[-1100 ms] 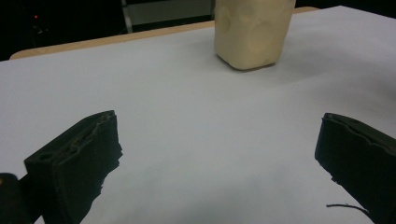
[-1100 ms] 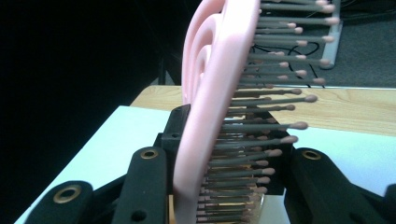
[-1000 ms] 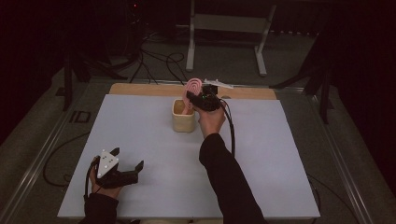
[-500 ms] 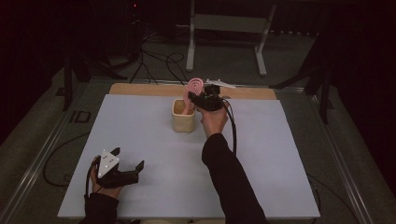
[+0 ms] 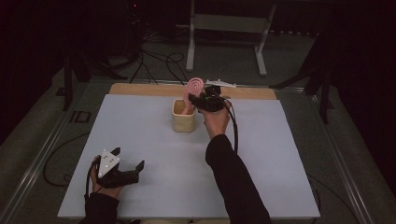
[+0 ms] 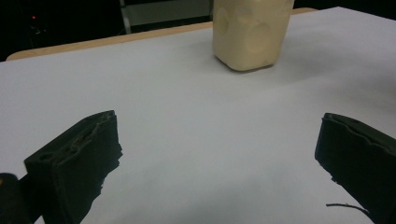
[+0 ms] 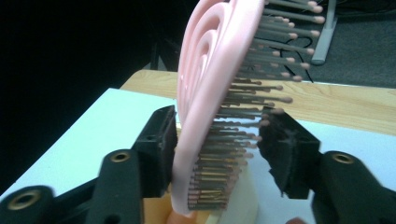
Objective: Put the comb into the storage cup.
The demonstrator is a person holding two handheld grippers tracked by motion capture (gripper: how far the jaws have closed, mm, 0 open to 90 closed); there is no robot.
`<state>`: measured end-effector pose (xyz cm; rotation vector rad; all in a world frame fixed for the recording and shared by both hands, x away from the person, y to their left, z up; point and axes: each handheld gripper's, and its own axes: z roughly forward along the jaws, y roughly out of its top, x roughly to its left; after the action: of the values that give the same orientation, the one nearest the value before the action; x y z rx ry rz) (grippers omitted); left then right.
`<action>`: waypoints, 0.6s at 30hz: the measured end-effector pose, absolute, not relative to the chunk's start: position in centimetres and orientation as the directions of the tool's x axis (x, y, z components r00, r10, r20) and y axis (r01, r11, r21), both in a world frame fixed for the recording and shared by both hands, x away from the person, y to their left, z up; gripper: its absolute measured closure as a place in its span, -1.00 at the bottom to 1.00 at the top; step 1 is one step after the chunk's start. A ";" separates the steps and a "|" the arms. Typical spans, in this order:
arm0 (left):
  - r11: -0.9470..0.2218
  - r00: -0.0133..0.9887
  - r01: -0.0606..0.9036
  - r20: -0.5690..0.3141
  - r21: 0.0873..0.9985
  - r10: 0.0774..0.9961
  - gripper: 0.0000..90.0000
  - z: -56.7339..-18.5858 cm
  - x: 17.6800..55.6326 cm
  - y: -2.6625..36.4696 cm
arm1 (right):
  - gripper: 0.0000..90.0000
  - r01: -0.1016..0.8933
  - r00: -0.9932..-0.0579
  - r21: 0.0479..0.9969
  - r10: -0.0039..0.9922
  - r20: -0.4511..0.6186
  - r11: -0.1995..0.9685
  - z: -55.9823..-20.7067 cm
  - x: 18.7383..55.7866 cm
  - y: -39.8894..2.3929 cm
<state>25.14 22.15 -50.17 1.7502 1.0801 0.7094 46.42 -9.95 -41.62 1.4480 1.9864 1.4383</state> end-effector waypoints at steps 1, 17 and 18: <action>-0.182 0.446 0.358 0.003 0.916 0.895 -0.99 -50.2 25.1 22.2 | -0.04 0.548 -0.451 0.837 0.840 0.301 -0.005 -41.6 46.4 -9.9; -0.185 0.450 0.358 0.004 0.915 0.893 -0.99 -50.2 25.2 22.0 | -0.73 0.550 -0.457 0.833 0.855 0.245 0.055 -41.2 45.9 -10.9; -0.186 0.451 0.358 0.005 0.915 0.893 -0.99 -50.2 25.2 22.0 | -0.78 0.552 -0.457 0.831 0.856 0.242 0.059 -41.1 45.8 -11.1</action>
<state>25.19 22.02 -50.21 1.7546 1.0759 0.7078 45.84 -11.07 -41.08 1.4169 2.0279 1.3530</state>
